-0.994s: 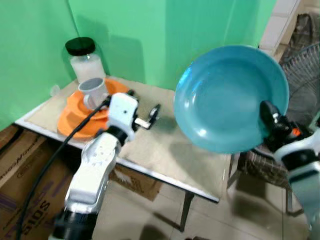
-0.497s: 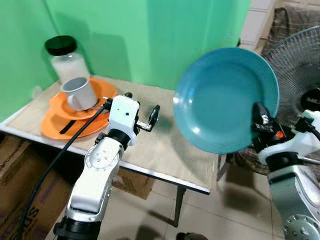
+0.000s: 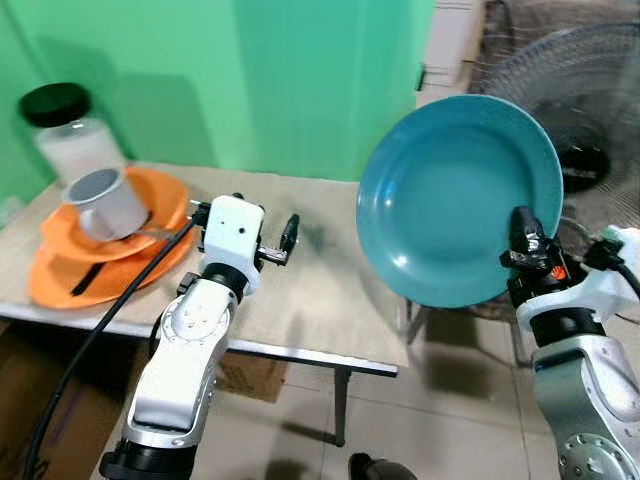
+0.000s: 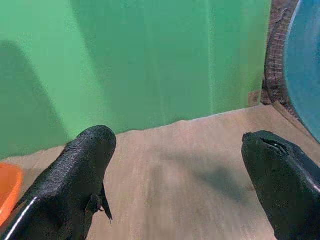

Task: Setting the table

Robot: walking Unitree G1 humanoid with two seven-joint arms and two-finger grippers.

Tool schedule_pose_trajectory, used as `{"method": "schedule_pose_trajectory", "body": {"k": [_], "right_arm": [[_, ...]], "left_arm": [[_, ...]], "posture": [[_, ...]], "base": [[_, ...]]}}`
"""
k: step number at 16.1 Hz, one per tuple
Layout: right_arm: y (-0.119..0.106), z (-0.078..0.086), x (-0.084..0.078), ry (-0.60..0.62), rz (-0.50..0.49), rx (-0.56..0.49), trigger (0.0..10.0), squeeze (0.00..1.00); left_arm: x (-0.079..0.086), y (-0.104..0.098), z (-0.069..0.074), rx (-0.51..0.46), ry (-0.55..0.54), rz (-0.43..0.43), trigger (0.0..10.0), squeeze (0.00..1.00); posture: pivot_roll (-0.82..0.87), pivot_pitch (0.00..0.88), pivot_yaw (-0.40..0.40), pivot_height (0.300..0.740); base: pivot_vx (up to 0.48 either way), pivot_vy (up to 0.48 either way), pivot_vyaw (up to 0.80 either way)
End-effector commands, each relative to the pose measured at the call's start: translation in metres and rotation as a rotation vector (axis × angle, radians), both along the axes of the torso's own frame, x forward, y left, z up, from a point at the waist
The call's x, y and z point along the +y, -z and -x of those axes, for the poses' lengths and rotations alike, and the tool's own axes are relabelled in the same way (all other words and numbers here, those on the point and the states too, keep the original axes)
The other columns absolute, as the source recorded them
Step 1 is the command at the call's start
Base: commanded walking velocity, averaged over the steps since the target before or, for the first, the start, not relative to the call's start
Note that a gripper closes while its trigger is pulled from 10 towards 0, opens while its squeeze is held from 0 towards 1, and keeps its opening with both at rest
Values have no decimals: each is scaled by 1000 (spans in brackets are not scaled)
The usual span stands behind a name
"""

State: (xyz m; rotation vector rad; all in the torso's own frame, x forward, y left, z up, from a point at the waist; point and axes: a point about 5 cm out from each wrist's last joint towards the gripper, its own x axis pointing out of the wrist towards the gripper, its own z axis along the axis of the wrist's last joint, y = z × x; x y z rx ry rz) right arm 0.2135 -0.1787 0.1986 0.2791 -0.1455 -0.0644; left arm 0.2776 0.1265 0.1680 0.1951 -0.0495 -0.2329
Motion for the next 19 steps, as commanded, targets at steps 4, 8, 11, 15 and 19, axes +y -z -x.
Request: {"method": "schedule_pose_trajectory", "body": {"k": [4,8,11,15,19], "right_arm": [[-2,-1,-6,28,-7,-25,10000,0],[-1,-4,-3,21,-29,-15,10000,0],[-1,-9,1,-6,-27,-11,10000,0],[-1,-12,2,-10,35,3,10000,0],[2,-15,7,-7,112,25,10000,0]], "left_arm": [[7,-11,-3,-82,-84,59,10000,0],[9,-9,-4,-98,-194,149,10000,0],[12,-7,-9,-78,-157,49,10000,0],[6,-8,-6,-84,-107,36,10000,0],[6,-3,-9,-53,-109,12,10000,0]], "posture": [[0,0,20,740],[-8,0,16,740],[2,0,2,740],[1,0,-10,740],[-5,0,12,740]], "base": [[0,0,-800],[0,0,-800],[0,0,-800],[0,0,-767],[0,0,-788]]}}
